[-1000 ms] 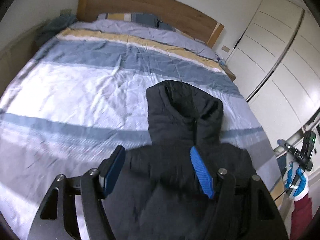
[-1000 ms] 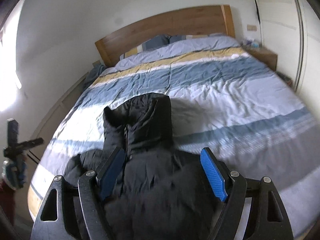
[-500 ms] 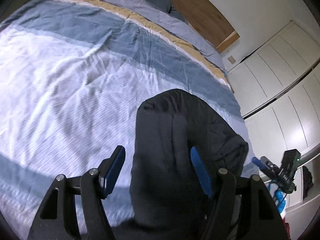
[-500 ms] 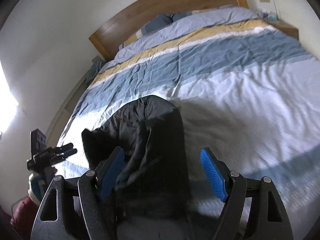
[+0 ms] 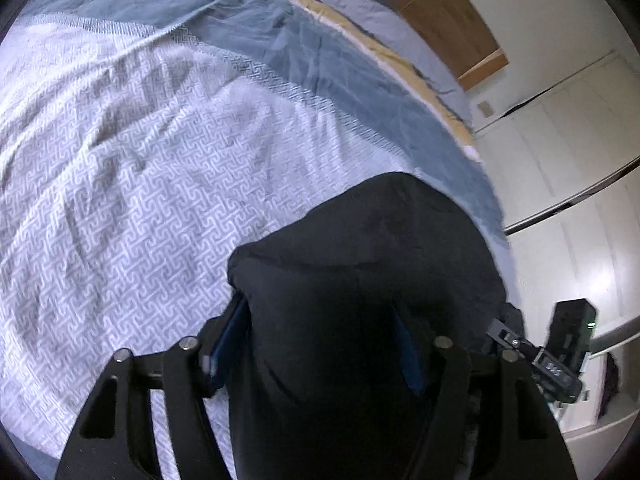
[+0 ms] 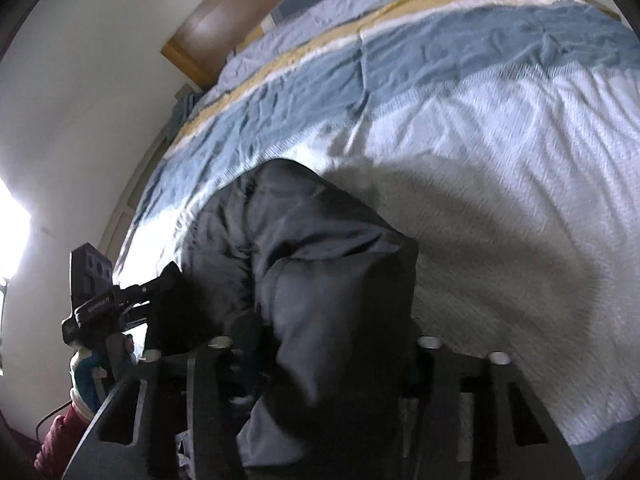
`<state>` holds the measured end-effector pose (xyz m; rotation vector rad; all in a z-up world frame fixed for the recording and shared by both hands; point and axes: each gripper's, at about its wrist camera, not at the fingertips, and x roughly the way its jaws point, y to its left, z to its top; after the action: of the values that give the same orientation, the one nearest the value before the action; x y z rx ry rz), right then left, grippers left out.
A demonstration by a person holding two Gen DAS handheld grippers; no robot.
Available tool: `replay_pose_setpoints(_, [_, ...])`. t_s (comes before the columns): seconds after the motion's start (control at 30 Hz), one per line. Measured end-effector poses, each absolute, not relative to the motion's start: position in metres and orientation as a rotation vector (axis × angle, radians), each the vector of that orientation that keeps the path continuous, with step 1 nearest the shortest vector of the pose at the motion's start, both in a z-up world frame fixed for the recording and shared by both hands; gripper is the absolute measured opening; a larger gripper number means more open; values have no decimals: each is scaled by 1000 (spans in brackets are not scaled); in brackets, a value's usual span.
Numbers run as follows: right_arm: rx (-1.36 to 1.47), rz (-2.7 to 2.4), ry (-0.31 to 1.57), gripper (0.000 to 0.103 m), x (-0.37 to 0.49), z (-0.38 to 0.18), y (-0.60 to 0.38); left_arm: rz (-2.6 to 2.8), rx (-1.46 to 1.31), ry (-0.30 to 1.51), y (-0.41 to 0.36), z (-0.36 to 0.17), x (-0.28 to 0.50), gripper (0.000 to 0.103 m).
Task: Fold large clothes
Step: 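Grasp the jacket hem with the left tool while the right tool grasps it too, then lift the hem with both tools and fold it toward the collar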
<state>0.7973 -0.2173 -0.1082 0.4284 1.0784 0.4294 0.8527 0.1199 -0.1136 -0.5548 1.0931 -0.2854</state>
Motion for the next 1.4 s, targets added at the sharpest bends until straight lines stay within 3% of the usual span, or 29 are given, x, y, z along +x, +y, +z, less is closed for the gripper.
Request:
replay_pose_setpoints(0.03, [420,426,1089,27,798,-110,-215,-283,-534,1103,117,-113,852,33])
replay_pose_setpoints(0.07, [415,422,1089,25,797,-109,-215,-277,-512,1110,113,-112,851,24])
replay_pose_setpoints(0.17, [407,429,1081,19,788,-96,-216,-288,-444,1093,104,-97,838,16])
replay_pose_setpoints(0.63, [259,568,1005,19,644,6,-221,-417,-361,945,96,11,657,15])
replay_pose_setpoints(0.87, [354,571,1044,23,569,-39,-241,-440,-269,1021,77,-27,574,15])
replay_pose_setpoints(1.17, [367,510,1034,25,557,-81,-237,-366,-267,1053,77,-65,564,16])
replay_pose_setpoints(1.4, [275,560,998,40,543,-80,-231,-358,-197,1062,71,-69,549,18])
